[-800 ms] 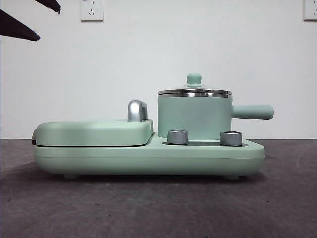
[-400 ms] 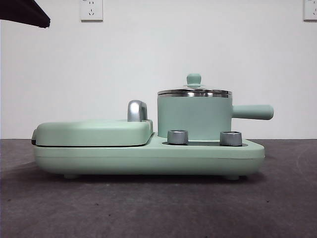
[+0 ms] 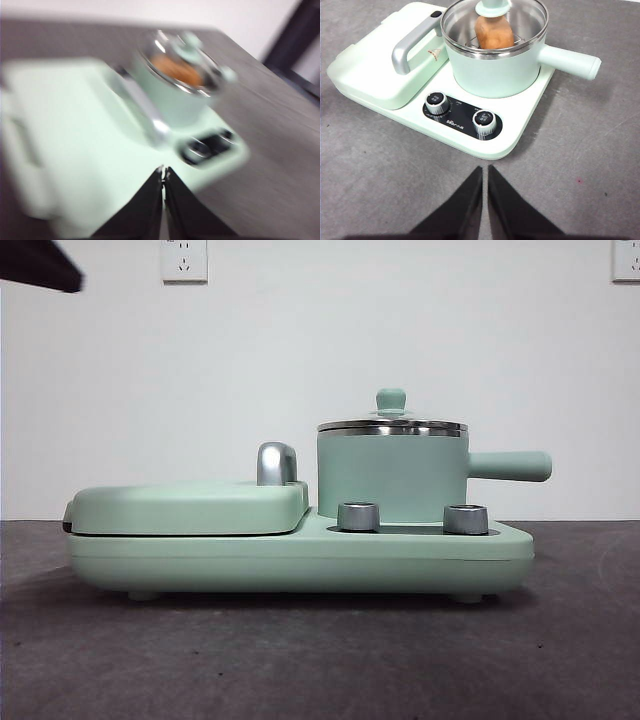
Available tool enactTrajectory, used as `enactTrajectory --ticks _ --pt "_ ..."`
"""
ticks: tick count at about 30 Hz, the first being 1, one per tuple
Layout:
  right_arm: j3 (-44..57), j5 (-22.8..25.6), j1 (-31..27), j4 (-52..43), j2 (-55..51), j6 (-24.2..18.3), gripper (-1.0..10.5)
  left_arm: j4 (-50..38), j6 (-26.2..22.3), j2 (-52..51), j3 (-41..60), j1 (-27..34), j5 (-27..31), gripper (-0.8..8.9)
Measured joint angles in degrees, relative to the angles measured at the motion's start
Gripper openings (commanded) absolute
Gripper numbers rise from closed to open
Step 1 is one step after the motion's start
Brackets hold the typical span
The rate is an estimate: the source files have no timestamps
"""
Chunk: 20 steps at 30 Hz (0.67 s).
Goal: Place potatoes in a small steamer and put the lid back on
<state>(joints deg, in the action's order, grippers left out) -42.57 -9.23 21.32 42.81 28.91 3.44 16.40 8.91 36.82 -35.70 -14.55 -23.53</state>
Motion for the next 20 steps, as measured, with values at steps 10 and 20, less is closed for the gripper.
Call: enactTrajectory --ticks 10,20 --pt "0.00 0.02 0.00 -0.02 0.00 0.00 0.1 -4.11 -3.28 -27.21 24.65 11.76 27.12 0.06" --pt "0.00 0.20 0.00 -0.02 0.00 0.00 0.1 -3.13 -3.96 -36.63 32.59 16.63 27.91 0.06"
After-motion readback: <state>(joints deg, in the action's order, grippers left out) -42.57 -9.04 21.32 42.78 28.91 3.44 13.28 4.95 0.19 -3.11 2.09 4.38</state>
